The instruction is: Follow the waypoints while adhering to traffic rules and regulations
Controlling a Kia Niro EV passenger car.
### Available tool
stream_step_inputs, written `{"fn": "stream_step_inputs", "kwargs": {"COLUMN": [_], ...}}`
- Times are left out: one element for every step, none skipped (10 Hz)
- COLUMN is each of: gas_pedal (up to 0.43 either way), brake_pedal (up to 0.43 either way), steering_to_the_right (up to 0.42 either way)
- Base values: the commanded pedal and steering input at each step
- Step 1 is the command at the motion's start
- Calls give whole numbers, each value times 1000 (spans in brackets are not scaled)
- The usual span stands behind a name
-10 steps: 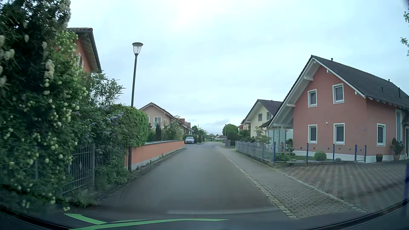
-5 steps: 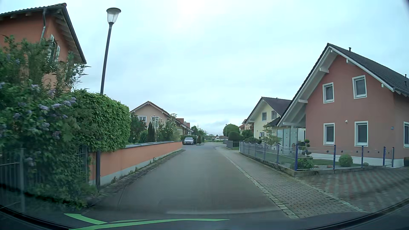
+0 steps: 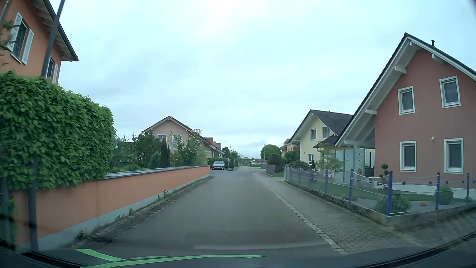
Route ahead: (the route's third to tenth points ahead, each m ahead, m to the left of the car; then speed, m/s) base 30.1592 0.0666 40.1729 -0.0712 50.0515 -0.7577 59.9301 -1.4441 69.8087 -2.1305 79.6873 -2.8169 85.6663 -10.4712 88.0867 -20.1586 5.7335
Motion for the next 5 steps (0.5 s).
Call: {"fn": "stream_step_inputs", "kwargs": {"gas_pedal": [59,59,59,59,59], "brake_pedal": [0,0,0,0,0], "steering_to_the_right": [1,1,1,1,1]}}
